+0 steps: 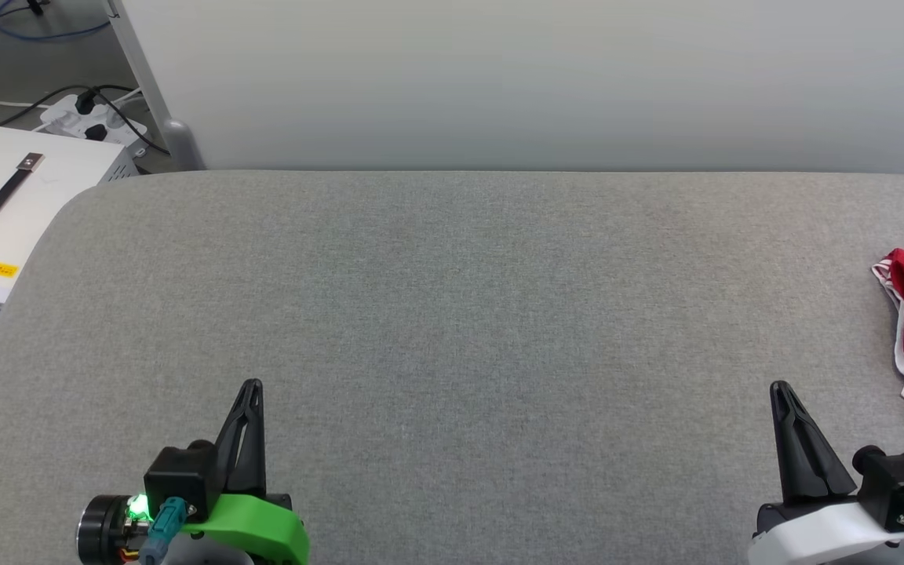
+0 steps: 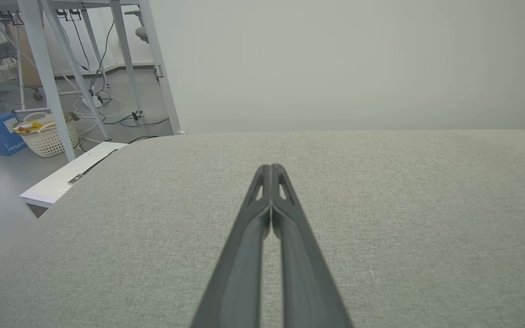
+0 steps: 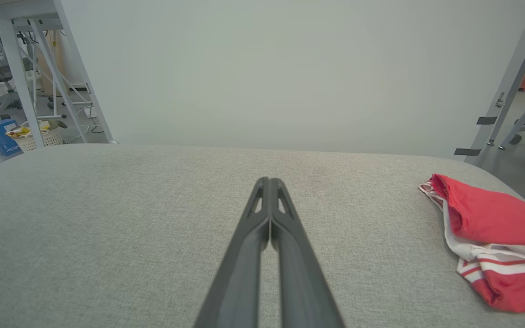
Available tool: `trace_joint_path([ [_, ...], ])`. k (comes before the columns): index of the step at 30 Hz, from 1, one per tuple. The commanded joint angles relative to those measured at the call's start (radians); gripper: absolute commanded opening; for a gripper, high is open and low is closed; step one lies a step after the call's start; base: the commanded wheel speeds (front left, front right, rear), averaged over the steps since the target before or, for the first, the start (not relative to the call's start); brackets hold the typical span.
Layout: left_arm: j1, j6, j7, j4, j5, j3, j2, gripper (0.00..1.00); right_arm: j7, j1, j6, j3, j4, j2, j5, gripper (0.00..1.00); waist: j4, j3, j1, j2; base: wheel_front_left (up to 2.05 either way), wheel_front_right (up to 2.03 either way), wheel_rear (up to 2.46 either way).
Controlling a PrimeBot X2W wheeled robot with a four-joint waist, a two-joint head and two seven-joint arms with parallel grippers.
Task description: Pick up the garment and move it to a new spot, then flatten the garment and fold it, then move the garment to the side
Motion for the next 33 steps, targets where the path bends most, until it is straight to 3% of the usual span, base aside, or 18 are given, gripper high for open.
trace_joint_path([
  [1,-0.016,0.006,0.007,-0.007,0.009,-0.001,-0.003,0.0,0.008,-0.021,0.0,0.002,0.005,0.001,-0.007,0.0,0.0,0.0,0.0,0.0,0.0,0.0,0.0],
  [33,-0.032,0.026,0.072,-0.022,0.024,-0.001,-0.005,0.0,0.074,-0.06,-0.001,0.013,0.023,0.001,-0.041,0.0,-0.008,-0.005,0.0,0.0,0.0,0.0,0.0],
])
